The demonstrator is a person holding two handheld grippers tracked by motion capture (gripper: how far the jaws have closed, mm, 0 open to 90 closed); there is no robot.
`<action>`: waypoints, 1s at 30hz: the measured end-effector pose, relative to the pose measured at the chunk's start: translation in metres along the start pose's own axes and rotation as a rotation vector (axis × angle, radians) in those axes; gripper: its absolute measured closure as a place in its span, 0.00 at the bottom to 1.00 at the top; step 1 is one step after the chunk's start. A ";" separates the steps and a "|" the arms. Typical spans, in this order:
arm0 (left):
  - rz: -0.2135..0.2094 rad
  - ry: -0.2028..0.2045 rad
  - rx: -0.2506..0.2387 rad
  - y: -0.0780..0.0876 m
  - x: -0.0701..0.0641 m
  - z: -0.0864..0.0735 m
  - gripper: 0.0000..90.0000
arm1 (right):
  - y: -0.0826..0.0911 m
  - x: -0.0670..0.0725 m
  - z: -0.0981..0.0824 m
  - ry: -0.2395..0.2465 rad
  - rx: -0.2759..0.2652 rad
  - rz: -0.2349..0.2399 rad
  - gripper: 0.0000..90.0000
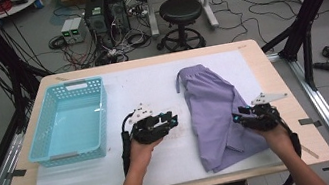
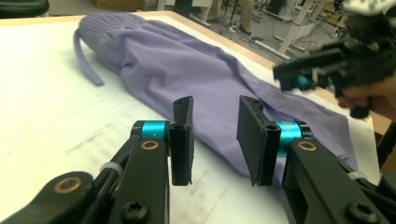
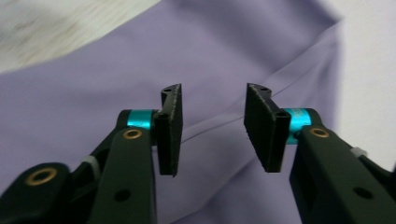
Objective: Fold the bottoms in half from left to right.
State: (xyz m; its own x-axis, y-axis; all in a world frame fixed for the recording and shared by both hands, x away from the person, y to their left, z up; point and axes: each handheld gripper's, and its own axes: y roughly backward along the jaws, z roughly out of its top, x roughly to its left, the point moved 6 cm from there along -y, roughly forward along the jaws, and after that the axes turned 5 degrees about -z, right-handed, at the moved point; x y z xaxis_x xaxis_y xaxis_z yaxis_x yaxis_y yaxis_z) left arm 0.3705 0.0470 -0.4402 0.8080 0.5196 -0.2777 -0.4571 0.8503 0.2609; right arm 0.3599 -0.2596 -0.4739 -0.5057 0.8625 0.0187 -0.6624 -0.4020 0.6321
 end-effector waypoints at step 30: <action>0.066 0.037 -0.008 0.027 0.004 -0.007 0.76 | 0.059 -0.048 -0.029 -0.045 0.049 -0.150 0.83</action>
State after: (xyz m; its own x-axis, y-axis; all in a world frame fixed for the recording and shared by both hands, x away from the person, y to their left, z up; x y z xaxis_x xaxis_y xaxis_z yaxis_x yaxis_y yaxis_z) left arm 0.3589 0.0724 -0.4407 0.7621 0.5769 -0.2939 -0.5119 0.8148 0.2720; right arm 0.3290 -0.3338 -0.4604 -0.3773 0.9250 -0.0452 -0.7002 -0.2530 0.6676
